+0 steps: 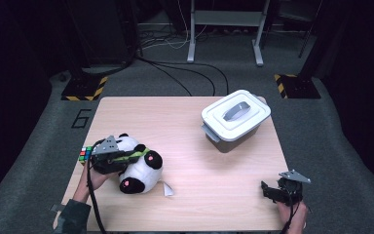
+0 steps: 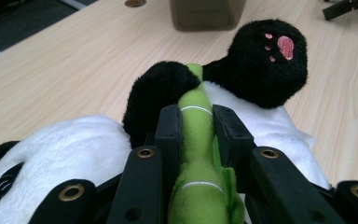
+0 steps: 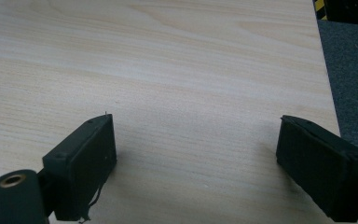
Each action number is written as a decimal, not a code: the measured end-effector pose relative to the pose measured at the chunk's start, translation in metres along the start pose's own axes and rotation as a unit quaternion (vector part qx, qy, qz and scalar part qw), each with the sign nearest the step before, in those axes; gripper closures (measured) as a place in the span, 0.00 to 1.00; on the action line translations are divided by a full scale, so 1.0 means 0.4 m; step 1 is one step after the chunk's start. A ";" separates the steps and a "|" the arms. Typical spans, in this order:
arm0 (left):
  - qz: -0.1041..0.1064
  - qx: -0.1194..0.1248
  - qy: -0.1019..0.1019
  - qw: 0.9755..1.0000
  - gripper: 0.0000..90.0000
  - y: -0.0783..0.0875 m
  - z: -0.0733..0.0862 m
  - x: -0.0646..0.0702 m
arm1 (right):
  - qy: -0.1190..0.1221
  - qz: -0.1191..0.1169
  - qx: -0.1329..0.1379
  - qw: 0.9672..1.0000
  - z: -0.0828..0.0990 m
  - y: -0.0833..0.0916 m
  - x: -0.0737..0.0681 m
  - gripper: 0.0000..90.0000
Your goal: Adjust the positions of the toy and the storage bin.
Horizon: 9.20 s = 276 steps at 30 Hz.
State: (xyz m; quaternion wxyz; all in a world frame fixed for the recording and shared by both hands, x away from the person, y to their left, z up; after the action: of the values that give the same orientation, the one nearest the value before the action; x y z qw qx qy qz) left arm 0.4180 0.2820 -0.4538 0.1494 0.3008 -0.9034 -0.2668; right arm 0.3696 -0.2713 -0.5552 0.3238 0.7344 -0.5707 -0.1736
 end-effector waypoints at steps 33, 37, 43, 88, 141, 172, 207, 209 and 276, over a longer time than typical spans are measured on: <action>-0.205 0.040 0.138 0.968 0.17 0.206 0.249 -0.033 | 0.012 -0.029 0.000 1.000 -0.021 0.005 -0.036 0.08; -0.216 0.009 0.143 0.966 0.12 0.176 0.287 -0.042 | 0.031 -0.043 0.011 0.999 -0.049 0.008 -0.073 0.08; -0.215 -0.009 0.156 0.964 0.09 0.128 0.340 -0.054 | 0.061 -0.088 0.031 0.994 -0.122 0.014 -0.153 0.08; -0.198 -0.040 0.167 0.965 0.06 0.086 0.375 -0.069 | 0.230 -0.063 0.094 0.967 -0.471 -0.075 -0.389 0.58; -0.194 -0.046 0.167 0.966 0.07 0.089 0.374 -0.068 | 0.172 -0.111 0.099 0.974 -0.430 -0.009 -0.603 0.45; -0.194 -0.046 0.167 0.966 0.07 0.089 0.374 -0.068 | 0.113 -0.092 0.144 0.979 -0.499 0.012 -0.375 0.50; -0.195 -0.039 0.168 0.966 0.07 0.087 0.375 -0.069 | 0.091 -0.100 0.145 0.980 -0.534 0.002 -0.358 0.45; -0.195 -0.039 0.168 0.966 0.07 0.087 0.375 -0.069 | 0.085 -0.092 0.146 0.981 -0.535 0.008 -0.336 0.46; -0.195 -0.039 0.168 0.966 0.07 0.087 0.375 -0.069 | 0.015 -0.032 0.098 0.995 -0.526 -0.076 -0.043 0.70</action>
State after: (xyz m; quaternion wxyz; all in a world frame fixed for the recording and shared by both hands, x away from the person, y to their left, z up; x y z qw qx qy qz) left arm 0.3588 0.3814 -0.5587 0.2555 0.5051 -0.7784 -0.2716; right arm 0.5181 -0.1923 -0.4239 0.2530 0.7829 -0.5564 -0.1158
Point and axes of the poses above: each handheld gripper's, and its own axes: y roughly backward along the jaws, z roughly out of its underside, x roughly to its right, the point moved 4 cm from there along -y, roughly forward along the jaws, and after that the axes turned 9 degrees about y, right-handed, at the moved point
